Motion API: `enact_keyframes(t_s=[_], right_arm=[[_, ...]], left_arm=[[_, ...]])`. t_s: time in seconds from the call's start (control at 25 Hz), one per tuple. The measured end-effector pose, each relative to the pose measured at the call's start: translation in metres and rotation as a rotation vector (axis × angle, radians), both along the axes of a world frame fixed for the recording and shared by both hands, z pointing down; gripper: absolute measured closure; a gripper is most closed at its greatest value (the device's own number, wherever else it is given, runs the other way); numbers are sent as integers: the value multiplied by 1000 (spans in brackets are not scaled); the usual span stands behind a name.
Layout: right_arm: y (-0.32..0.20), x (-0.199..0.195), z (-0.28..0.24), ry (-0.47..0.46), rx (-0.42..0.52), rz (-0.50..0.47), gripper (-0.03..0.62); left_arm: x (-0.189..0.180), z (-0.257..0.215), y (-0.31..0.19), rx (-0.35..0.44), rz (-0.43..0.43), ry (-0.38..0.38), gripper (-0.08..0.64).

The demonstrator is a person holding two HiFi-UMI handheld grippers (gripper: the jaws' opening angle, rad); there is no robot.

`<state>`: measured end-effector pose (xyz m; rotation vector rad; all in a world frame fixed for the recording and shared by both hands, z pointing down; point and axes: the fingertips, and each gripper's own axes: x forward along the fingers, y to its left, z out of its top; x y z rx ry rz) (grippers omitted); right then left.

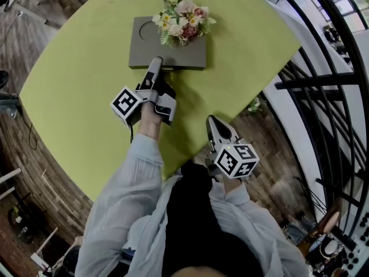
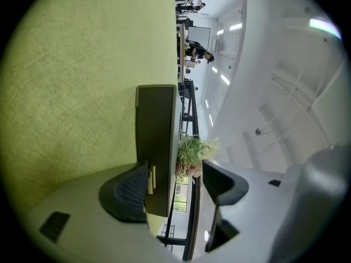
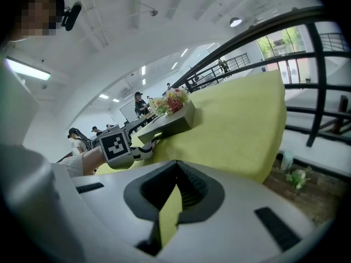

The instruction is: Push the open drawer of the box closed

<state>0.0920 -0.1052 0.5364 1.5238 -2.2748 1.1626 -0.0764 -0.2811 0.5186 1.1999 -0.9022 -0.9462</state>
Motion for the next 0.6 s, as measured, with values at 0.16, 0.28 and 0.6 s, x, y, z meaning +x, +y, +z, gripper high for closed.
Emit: enact_keyframes(t_s=[0.16,0.28,0.6], right_arm=[[2,1,-1,-1,4,2,586],[3,3,-2,-2,7,5,586],[3,5,-7,-3,20,4,586]], left_arm=[[-3,3,0,-27,-20,5,225],[-7,11,3,-52,-25,-25,215],[-6,14,13,-71,-1,-61,215]])
